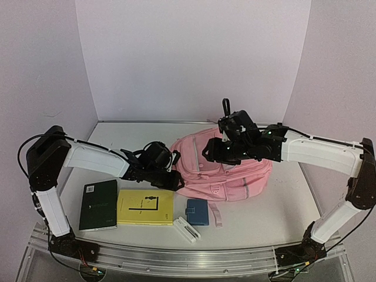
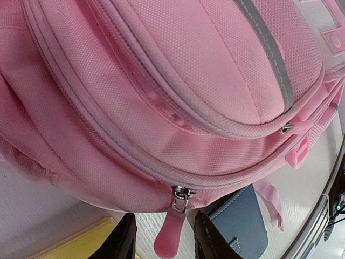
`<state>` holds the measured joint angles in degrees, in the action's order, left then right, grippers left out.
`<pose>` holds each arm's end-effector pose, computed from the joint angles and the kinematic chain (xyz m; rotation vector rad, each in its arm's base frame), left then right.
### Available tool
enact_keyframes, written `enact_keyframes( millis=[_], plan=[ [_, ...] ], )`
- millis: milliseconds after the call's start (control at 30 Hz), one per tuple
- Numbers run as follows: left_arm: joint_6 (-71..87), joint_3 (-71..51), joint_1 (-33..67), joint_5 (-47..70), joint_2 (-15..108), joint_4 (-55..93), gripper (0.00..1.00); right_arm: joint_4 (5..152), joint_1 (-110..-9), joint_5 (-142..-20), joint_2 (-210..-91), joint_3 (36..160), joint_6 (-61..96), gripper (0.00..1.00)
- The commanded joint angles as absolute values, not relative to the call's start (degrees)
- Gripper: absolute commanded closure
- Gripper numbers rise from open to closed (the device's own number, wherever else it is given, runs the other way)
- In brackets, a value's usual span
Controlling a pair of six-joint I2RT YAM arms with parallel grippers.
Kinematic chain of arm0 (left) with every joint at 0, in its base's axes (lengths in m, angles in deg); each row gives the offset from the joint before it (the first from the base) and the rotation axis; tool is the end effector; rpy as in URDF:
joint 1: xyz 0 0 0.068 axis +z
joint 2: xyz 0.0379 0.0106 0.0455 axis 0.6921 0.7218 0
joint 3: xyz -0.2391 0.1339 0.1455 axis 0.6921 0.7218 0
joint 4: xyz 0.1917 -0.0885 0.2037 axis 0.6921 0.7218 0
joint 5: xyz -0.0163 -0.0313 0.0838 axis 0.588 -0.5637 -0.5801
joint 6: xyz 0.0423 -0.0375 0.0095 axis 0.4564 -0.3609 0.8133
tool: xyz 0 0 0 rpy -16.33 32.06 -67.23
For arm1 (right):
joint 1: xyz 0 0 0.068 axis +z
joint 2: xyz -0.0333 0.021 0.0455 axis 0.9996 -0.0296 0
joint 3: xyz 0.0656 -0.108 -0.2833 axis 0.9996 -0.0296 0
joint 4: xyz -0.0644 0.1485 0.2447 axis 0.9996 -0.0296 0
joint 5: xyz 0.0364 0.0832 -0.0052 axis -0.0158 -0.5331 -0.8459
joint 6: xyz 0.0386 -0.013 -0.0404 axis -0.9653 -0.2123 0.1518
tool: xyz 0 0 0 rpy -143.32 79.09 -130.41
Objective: Pack the student bag
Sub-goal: Unzip the student bag at the center of the board.
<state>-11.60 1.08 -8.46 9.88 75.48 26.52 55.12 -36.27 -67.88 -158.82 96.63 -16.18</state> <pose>0.2500 -0.3308 0.1743 0.5233 2.5195 -0.7613 0.2430 0.3049 0.3280 -0.1779 2.3584 0.7318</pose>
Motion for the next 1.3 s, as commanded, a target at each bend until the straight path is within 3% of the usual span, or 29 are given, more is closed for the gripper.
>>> enact_keyframes(
  millis=[0, 200, 333, 567, 1267],
  plan=[
    [-10.6, -1.3, -8.8, 10.8, 76.3, 27.5, 0.67, 55.3, -36.6, -67.0, -156.9, 96.6, -16.3, 0.47],
    [-10.7, -1.7, -8.9, 9.5, 76.0, 28.2, 0.90, 55.6, -36.6, -68.6, -156.6, 96.2, -12.4, 0.49],
    [-10.6, -1.5, -8.9, 9.6, 74.9, 28.7, 0.99, 57.4, -35.3, -69.1, -156.1, 94.1, -2.0, 0.48],
    [-10.3, -1.2, -8.9, 8.5, 69.9, 31.4, 1.00, 61.0, -31.8, -69.5, -156.9, 92.3, 11.1, 0.42],
    [-10.2, -1.0, -8.8, 9.1, 64.3, 33.4, 1.00, 72.1, -28.1, -56.4, -171.1, 93.1, 19.6, 0.39]
  ],
)
